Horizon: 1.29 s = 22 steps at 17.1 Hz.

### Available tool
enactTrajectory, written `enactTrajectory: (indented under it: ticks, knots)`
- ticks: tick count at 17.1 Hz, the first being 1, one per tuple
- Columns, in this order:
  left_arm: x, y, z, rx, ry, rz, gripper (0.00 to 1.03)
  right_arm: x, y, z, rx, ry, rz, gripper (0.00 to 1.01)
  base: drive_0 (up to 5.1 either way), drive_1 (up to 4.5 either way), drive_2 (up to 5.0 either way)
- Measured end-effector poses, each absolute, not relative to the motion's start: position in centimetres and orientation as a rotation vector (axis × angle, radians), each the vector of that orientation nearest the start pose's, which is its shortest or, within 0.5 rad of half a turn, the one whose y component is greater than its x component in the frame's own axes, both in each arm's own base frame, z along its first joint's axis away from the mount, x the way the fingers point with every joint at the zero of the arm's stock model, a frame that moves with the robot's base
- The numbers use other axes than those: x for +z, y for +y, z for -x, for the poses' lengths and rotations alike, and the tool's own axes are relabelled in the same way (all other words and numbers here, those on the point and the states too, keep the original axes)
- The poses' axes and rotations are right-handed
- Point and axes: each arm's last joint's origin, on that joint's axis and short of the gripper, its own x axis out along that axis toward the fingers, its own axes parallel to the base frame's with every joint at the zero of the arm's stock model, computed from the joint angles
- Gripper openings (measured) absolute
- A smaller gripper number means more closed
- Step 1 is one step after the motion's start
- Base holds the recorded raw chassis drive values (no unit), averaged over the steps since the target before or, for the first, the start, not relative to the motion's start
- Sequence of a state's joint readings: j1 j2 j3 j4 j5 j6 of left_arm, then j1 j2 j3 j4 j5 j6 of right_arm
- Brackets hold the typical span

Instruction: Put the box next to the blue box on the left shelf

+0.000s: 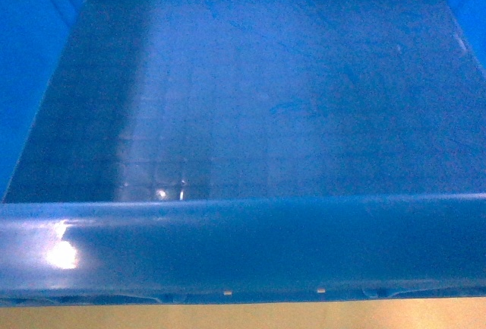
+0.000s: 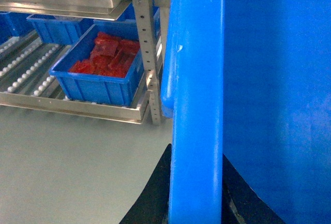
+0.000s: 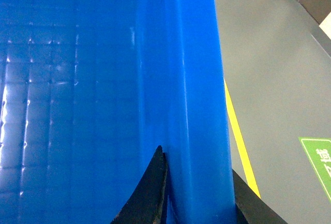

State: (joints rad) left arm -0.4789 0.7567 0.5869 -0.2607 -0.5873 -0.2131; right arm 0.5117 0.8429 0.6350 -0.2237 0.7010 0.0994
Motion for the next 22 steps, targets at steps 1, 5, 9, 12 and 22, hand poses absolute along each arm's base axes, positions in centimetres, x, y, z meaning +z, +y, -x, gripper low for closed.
enactTrajectory:
  ticks: [1, 5, 9, 12, 22]
  knots:
    - [26.48, -6.11, -15.24, 0.144, 0.35, -0.005, 0.1, 27.15, 7.09, -16.46, -0.204, 0.341, 0.145, 0.16, 0.0, 0.0, 0.0]
    - [26.4, -6.15, -15.31, 0.144, 0.355, -0.007, 0.1, 27.09, 7.08, -16.47, -0.206, 0.346, 0.149, 0.16, -2.4, 0.32, 1.9]
    - [26.41, -6.12, -15.25, 0.145, 0.356, -0.008, 0.1, 27.11, 7.06, -16.42, -0.206, 0.346, 0.15, 0.16, -4.6, 0.81, 3.9]
    - [26.4, -6.12, -15.25, 0.145, 0.357, -0.009, 0.1, 27.1, 7.07, -16.43, -0.205, 0.347, 0.15, 0.16, -4.6, 0.86, 3.9]
    - [26.42, -6.11, -15.24, 0.145, 0.356, -0.008, 0.1, 27.11, 7.07, -16.43, -0.205, 0.346, 0.149, 0.16, -4.8, 1.34, 3.4]
